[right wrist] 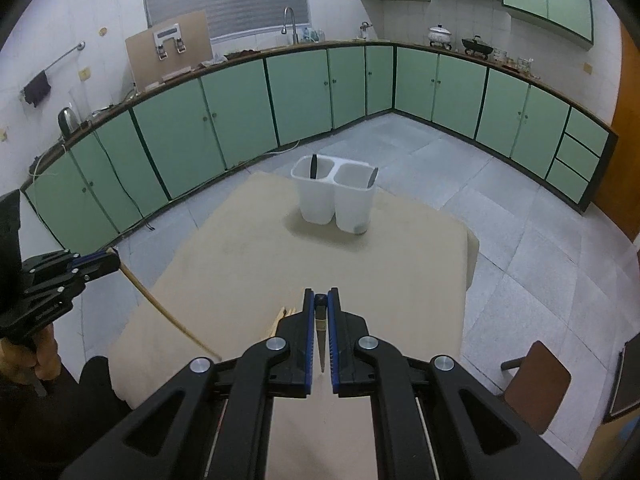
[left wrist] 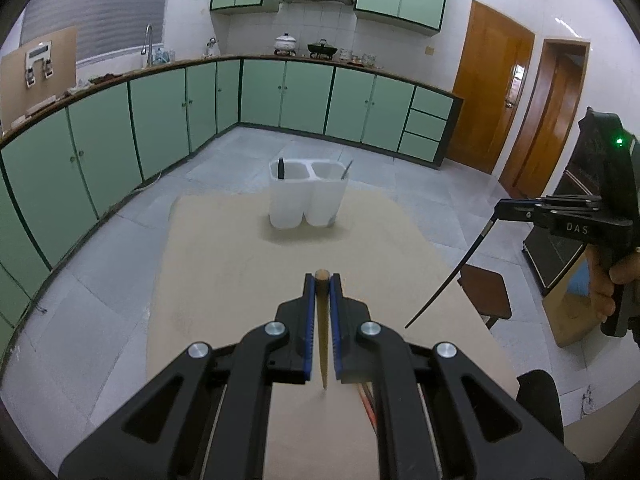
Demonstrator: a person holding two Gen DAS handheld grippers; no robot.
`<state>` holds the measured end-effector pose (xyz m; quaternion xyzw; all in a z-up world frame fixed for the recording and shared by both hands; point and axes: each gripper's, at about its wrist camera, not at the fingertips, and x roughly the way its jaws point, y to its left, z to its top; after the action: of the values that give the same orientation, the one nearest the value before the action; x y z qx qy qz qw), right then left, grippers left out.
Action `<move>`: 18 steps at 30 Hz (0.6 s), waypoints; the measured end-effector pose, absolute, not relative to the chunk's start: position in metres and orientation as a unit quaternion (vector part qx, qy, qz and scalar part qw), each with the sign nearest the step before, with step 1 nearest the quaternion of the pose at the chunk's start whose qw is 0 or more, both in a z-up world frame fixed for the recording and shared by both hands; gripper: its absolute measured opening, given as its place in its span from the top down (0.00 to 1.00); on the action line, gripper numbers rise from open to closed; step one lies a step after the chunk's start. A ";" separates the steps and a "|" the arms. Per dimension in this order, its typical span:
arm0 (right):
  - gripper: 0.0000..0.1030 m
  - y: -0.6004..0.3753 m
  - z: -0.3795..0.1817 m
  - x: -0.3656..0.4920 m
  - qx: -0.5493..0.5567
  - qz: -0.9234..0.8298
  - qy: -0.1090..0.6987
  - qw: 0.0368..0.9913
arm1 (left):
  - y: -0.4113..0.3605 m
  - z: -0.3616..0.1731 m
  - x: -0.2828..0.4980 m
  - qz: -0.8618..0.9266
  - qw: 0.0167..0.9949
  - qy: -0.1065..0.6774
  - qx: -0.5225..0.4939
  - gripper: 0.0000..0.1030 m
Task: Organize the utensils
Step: 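Insert the wooden chopstick with the left tool while the right tool inserts the black one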
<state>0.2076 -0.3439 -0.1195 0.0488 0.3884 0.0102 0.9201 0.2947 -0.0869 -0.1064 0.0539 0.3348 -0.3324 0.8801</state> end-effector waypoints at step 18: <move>0.94 -0.368 -0.027 0.290 0.054 -0.002 0.346 0.937 | -0.152 -0.010 0.396 -0.317 0.909 0.262 0.065 0.94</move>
<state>0.2896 -0.3678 -0.0267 0.0540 0.3463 -0.0022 0.9366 0.3955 -0.1519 -0.0098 0.0647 0.2616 -0.3174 0.9092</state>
